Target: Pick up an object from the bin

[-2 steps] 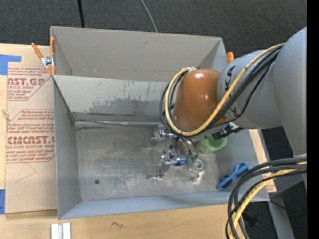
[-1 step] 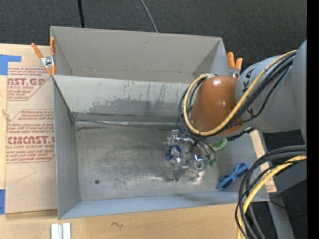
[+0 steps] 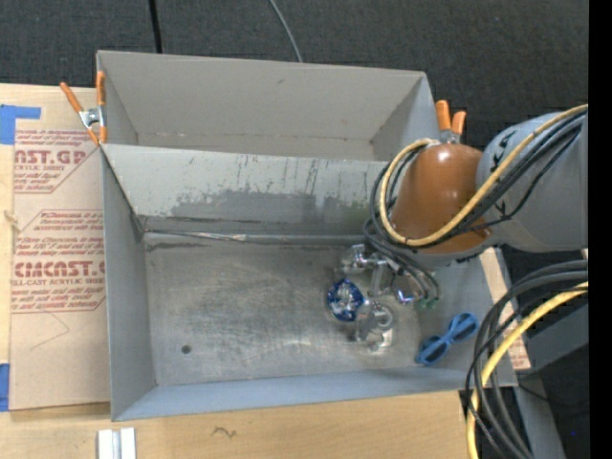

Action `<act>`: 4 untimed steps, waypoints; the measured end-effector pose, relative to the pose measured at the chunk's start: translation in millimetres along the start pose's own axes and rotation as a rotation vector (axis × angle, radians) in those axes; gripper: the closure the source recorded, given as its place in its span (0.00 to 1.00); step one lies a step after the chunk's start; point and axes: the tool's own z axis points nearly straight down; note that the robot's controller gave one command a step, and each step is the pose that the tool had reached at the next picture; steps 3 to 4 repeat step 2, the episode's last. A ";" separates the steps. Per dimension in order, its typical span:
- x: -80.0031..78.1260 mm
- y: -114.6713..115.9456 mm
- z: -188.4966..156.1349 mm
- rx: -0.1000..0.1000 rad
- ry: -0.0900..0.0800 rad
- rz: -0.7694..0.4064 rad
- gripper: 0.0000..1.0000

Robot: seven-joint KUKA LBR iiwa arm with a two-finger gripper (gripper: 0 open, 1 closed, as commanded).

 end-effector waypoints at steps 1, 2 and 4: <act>-1.4 2.6 -2.6 -0.001 -0.004 -0.003 1.00; 38.3 30.3 -134.3 0.001 -0.003 -0.301 1.00; 38.3 30.3 -134.3 0.001 -0.003 -0.301 1.00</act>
Offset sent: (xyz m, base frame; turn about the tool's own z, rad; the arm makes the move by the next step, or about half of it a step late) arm 0.0000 0.0000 0.0000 0.0000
